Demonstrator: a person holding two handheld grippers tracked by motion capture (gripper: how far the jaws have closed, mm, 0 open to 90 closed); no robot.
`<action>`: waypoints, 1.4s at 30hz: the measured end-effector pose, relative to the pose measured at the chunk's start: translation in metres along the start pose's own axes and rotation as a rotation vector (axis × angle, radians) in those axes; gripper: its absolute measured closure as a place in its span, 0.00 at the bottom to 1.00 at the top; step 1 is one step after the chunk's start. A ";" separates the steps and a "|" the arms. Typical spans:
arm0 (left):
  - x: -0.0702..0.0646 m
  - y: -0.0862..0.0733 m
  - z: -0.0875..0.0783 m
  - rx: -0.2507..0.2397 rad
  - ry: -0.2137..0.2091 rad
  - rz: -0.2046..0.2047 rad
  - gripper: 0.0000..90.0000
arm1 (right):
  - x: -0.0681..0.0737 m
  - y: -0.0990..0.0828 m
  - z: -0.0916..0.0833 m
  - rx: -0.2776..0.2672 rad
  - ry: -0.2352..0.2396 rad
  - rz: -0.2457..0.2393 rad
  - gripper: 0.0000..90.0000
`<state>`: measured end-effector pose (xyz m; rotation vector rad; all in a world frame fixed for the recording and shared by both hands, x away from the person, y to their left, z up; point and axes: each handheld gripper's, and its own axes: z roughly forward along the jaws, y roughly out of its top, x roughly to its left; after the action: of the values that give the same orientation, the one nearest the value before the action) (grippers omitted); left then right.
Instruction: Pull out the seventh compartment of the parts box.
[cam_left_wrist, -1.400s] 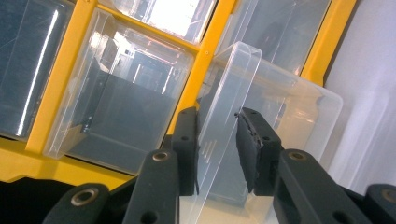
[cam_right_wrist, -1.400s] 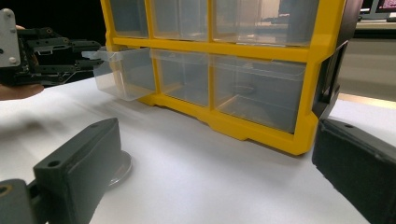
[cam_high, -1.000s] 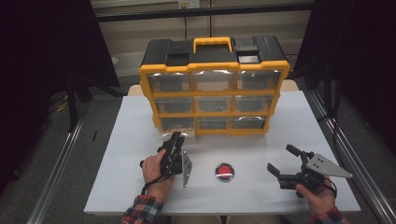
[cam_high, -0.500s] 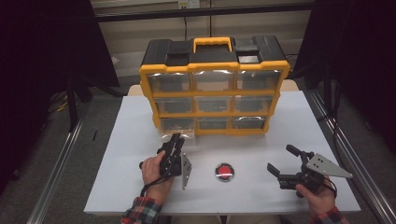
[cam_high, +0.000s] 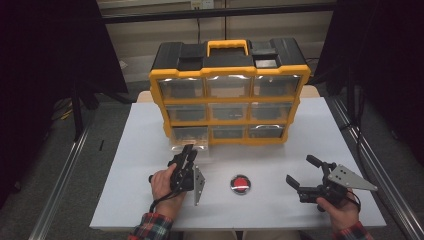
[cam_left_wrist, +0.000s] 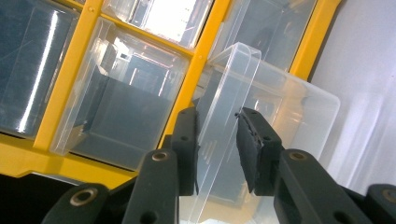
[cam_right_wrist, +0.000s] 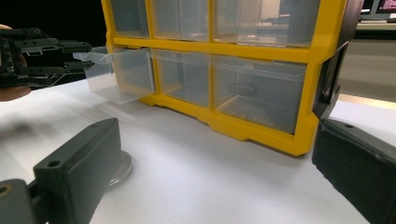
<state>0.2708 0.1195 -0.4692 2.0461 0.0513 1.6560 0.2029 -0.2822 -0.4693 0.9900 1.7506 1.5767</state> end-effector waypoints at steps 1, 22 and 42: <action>0.000 0.000 0.000 -0.001 0.001 0.001 0.77 | 0.000 0.000 0.000 0.001 -0.001 -0.001 0.02; -0.001 -0.001 -0.004 -0.007 -0.020 -0.024 0.76 | 0.000 0.000 0.000 0.000 0.001 -0.003 0.02; -0.002 -0.001 -0.004 -0.005 -0.026 -0.054 0.74 | 0.000 0.000 0.001 0.006 0.000 0.000 0.02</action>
<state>0.2668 0.1210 -0.4709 2.0437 0.0927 1.5948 0.2035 -0.2812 -0.4699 0.9933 1.7557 1.5728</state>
